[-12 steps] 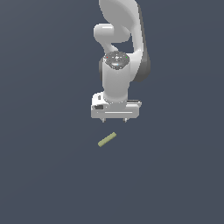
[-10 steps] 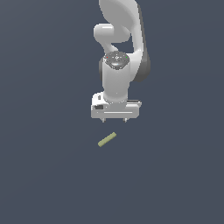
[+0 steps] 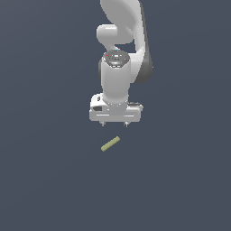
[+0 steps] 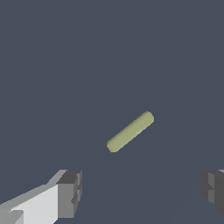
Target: Pick up the object and move it to a goal position.
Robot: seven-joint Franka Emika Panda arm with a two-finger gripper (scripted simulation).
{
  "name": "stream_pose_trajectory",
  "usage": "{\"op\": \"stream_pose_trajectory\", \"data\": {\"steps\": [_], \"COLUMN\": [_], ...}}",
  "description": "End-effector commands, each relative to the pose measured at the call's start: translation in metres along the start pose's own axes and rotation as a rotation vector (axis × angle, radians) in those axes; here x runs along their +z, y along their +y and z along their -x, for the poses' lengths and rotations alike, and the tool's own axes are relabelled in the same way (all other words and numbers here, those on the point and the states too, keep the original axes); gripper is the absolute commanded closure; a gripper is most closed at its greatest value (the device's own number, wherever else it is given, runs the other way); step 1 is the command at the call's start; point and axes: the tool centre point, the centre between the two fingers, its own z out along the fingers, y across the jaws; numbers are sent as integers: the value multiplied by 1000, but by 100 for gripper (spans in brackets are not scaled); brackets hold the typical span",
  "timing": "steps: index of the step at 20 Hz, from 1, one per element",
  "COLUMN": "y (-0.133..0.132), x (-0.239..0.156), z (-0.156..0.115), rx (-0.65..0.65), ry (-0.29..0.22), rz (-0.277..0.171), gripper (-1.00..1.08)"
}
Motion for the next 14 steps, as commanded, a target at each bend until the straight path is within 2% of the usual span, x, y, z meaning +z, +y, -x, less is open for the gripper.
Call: {"op": "stream_pose_trajectory", "data": {"steps": [1,8,14], "y": [1,1,1], "x": [-1,0,8], "z": [-1,0,-2], "rx": [5,7,66], "ry": [3,1,-3], "rz": [1,0,-3], "gripper": [-92,-92,-92]}}
